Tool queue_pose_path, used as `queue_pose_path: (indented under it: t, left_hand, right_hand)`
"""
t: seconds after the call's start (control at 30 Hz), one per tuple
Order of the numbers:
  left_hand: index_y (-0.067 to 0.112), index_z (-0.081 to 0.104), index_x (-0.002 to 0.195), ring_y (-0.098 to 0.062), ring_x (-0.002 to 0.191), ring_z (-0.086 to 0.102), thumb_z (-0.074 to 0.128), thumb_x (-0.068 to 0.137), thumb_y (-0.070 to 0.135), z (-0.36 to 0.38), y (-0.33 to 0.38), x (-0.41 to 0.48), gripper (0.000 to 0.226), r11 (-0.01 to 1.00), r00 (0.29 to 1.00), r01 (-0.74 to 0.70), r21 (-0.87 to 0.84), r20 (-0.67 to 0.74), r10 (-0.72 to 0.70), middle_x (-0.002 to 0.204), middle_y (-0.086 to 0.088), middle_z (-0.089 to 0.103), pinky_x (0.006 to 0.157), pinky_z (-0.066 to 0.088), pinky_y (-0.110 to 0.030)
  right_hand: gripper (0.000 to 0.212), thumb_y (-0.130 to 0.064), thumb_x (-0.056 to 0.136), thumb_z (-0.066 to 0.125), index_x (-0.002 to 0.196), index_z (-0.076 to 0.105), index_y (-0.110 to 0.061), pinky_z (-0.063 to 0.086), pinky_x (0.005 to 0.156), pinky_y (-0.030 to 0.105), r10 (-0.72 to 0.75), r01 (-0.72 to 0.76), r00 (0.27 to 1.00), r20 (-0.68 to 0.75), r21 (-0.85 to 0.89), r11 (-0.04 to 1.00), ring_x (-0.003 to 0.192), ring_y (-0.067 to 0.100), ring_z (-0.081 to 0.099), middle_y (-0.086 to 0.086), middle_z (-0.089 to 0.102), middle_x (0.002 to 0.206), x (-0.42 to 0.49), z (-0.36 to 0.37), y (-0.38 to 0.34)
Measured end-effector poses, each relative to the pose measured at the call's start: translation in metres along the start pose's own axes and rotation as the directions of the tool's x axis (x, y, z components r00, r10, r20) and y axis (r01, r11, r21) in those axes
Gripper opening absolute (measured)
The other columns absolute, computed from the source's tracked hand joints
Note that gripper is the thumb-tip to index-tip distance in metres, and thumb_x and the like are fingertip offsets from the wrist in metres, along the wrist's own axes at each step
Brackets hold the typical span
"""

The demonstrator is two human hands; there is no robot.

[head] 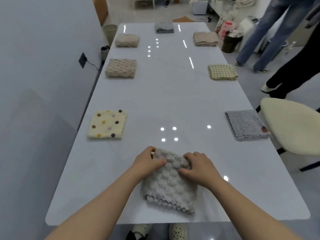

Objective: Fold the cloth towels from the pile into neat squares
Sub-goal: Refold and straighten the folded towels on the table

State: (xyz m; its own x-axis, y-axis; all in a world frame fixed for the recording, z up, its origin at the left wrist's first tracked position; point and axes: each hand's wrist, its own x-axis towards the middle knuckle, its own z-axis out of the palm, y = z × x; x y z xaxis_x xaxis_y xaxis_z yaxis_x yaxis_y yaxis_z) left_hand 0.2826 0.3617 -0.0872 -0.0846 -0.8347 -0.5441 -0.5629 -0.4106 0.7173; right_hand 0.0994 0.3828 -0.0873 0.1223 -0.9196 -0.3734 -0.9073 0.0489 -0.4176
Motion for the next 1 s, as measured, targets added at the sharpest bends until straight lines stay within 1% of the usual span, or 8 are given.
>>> queue_pose_path:
  t: [0.2,0.27,0.33,0.43,0.63,0.77,0.87,1.0]
  left_hand:
    - [0.016,0.039,0.128,-0.017,0.104,0.048,0.072,0.075,0.040,0.007,0.001,-0.013,0.067,0.985,0.994,0.108,0.135,0.011,-0.110,0.116,0.002,0.046,0.084,0.042,-0.028]
    - [0.013,0.044,0.121,-0.015,0.096,0.047,0.070,0.077,0.039,0.008,-0.002,-0.018,0.057,0.966,0.985,0.152,0.207,0.044,-0.164,0.107,0.003,0.044,0.078,0.040,-0.026]
    - [0.013,0.053,0.096,-0.012,0.080,0.050,0.069,0.079,0.033,0.008,-0.003,-0.022,0.030,0.974,0.983,0.157,0.161,0.069,-0.170,0.091,0.003,0.051,0.066,0.040,-0.022]
    - [0.013,0.057,0.092,-0.010,0.079,0.055,0.065,0.083,0.020,0.010,0.002,-0.024,0.014,0.991,0.990,0.136,-0.011,0.046,-0.135,0.091,0.000,0.058,0.066,0.044,-0.021]
    - [0.017,0.051,0.120,-0.022,0.111,0.052,0.053,0.093,0.020,0.016,0.000,-0.016,0.027,0.972,0.976,0.076,-0.222,-0.182,-0.118,0.122,0.001,0.051,0.094,0.043,-0.032]
    - [0.019,0.046,0.121,-0.020,0.094,0.048,0.060,0.089,0.024,0.011,-0.001,-0.015,0.036,0.927,0.963,0.092,-0.365,-0.203,-0.176,0.107,-0.004,0.043,0.078,0.039,-0.029]
    - [0.021,0.042,0.115,-0.014,0.085,0.047,0.064,0.084,0.011,0.010,-0.006,-0.017,0.040,0.922,0.974,0.117,-0.369,-0.140,-0.180,0.108,-0.004,0.044,0.067,0.041,-0.024]
    - [0.021,0.039,0.117,-0.013,0.073,0.044,0.054,0.084,-0.001,0.013,-0.010,-0.014,0.042,0.940,0.964,0.083,-0.332,-0.211,-0.160,0.097,-0.001,0.045,0.063,0.039,-0.024]
  right_hand:
    - [0.023,-0.040,0.083,0.059,0.087,0.045,-0.022,0.034,0.065,0.026,0.018,-0.020,1.000,0.012,0.183,0.983,0.087,0.015,0.045,-0.003,0.043,0.088,0.002,0.004,0.017]
    - [0.023,-0.038,0.083,0.059,0.077,0.043,-0.022,0.032,0.057,0.024,0.022,-0.021,1.000,-0.001,0.218,0.976,0.079,0.015,0.045,-0.004,0.042,0.082,0.003,0.004,0.020]
    - [0.025,-0.036,0.082,0.059,0.071,0.042,-0.022,0.030,0.053,0.023,0.015,-0.013,1.000,-0.005,0.251,0.968,0.073,0.015,0.046,-0.002,0.044,0.078,0.004,0.003,0.022]
    - [0.023,-0.034,0.084,0.058,0.076,0.045,-0.017,0.032,0.053,0.023,0.023,-0.023,1.000,0.006,0.306,0.952,0.071,0.015,0.048,0.001,0.049,0.080,0.004,0.000,0.024]
    - [0.025,-0.037,0.085,0.059,0.086,0.050,-0.014,0.038,0.061,0.026,0.077,-0.090,0.996,0.047,0.433,0.897,0.072,0.013,0.050,-0.004,0.053,0.077,0.006,-0.007,0.027]
    - [0.026,-0.040,0.086,0.056,0.096,0.054,-0.016,0.047,0.074,0.031,0.077,-0.111,0.993,0.092,0.468,0.877,0.082,0.016,0.058,-0.007,0.058,0.084,0.008,-0.009,0.026]
    - [0.033,-0.044,0.087,0.051,0.094,0.054,-0.012,0.049,0.077,0.035,0.082,-0.120,0.991,0.103,0.456,0.882,0.081,0.017,0.056,-0.003,0.058,0.084,0.010,-0.009,0.025]
    - [0.030,-0.043,0.089,0.049,0.077,0.045,-0.015,0.041,0.067,0.031,0.080,-0.123,0.990,0.116,0.432,0.893,0.071,0.014,0.047,-0.003,0.049,0.075,0.011,-0.009,0.023]
